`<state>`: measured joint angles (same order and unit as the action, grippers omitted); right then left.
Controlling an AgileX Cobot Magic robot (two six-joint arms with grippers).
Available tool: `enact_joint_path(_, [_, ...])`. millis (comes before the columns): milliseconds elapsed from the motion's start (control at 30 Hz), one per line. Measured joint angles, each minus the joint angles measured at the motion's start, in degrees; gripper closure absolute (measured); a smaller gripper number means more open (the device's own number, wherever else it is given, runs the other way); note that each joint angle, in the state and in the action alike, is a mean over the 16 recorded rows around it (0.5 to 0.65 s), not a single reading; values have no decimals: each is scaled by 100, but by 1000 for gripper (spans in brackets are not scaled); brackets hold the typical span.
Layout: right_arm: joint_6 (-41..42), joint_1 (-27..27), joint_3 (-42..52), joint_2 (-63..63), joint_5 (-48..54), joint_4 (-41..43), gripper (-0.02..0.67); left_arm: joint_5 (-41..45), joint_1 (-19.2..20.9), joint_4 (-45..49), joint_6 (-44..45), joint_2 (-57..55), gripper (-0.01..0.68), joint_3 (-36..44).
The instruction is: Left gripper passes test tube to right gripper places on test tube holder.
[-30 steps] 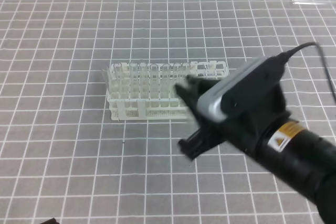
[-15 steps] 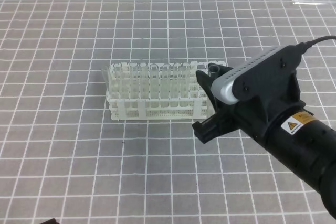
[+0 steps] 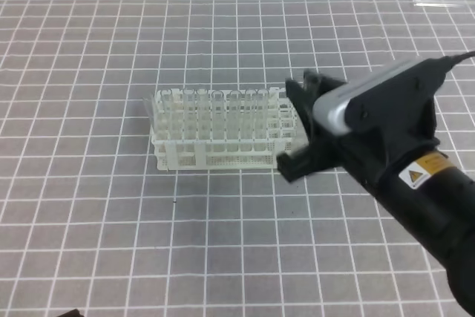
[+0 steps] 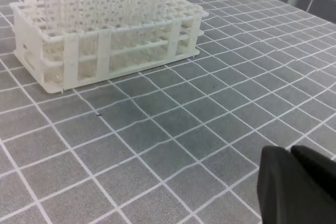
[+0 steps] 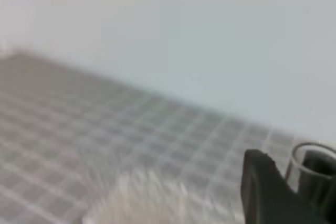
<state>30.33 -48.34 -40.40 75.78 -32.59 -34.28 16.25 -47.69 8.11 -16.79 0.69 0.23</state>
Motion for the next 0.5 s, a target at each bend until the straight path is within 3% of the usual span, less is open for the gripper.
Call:
enact_joint_path(300, [-1892, 536, -163, 828, -915, 1542, 551, 0, 0, 0, 3, 6, 673, 0])
enact_joint_path(500, [-2067, 773, -652, 1434, -892, 1801, 551, 4, 0, 0, 2, 6, 673, 0])
